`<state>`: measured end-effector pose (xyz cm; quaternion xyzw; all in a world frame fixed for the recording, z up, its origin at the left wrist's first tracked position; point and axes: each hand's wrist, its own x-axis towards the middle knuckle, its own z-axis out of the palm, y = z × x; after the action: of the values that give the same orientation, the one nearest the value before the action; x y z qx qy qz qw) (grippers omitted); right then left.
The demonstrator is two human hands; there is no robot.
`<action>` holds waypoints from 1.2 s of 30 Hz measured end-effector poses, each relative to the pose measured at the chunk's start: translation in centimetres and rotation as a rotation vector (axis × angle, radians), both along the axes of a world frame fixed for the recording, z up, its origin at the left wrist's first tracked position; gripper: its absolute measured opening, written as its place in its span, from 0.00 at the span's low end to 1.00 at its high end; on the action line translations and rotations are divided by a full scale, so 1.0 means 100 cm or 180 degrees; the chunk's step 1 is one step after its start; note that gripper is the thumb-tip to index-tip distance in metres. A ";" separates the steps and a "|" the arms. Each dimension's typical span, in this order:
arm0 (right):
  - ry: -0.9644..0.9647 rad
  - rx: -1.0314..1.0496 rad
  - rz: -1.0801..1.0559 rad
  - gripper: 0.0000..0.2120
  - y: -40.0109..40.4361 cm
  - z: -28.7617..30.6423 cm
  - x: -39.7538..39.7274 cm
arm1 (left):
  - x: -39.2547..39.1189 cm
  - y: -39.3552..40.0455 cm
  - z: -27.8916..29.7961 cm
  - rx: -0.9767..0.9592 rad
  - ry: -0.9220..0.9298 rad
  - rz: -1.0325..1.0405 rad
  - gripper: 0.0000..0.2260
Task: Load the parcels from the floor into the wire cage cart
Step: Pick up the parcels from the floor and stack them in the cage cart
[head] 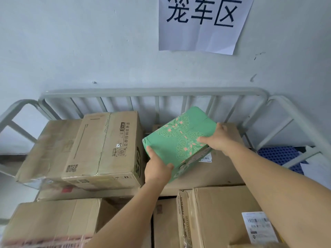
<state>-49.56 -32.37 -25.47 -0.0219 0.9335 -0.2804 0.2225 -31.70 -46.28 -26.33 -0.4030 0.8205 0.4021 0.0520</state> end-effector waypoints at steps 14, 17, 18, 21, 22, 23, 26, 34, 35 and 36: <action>-0.0246 0.0070 -0.0479 0.57 -0.058 -0.062 0.035 | -0.038 -0.034 -0.036 -0.1345 -0.0520 -0.1011 0.41; -0.0398 -0.0010 -0.0442 0.59 -0.073 -0.071 0.055 | -0.045 -0.057 -0.037 -0.0992 -0.0688 -0.1413 0.50; -0.0400 -0.0024 -0.0415 0.58 -0.076 -0.073 0.057 | -0.046 -0.061 -0.038 -0.0860 -0.0685 -0.1421 0.50; -0.0261 -0.0181 -0.0200 0.50 -0.080 -0.070 0.052 | -0.041 -0.060 -0.036 -0.0776 -0.0649 -0.1264 0.46; -0.0164 -0.0235 -0.0058 0.45 -0.080 -0.067 0.049 | -0.038 -0.057 -0.035 -0.0814 -0.0672 -0.1192 0.44; -0.0092 -0.0269 0.0102 0.40 -0.082 -0.064 0.047 | -0.034 -0.054 -0.035 -0.0842 -0.0699 -0.1126 0.42; -0.0022 -0.0256 0.0600 0.36 -0.087 -0.060 0.045 | -0.024 -0.049 -0.036 -0.0936 -0.0708 -0.1003 0.37; -0.0293 0.0224 0.1120 0.36 -0.090 -0.047 0.050 | -0.025 -0.050 -0.031 -0.1070 -0.0736 -0.1137 0.29; -0.0339 0.0293 0.1166 0.36 -0.089 -0.044 0.051 | -0.023 -0.050 -0.030 -0.1108 -0.0749 -0.1189 0.30; -0.0379 0.0355 0.1207 0.36 -0.087 -0.041 0.053 | -0.022 -0.049 -0.028 -0.1154 -0.0756 -0.1243 0.32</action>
<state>-44.26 -41.08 -29.56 -0.1683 0.9119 -0.1821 0.3269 -33.86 -51.22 -29.15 -0.2844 0.9292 0.1813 0.1513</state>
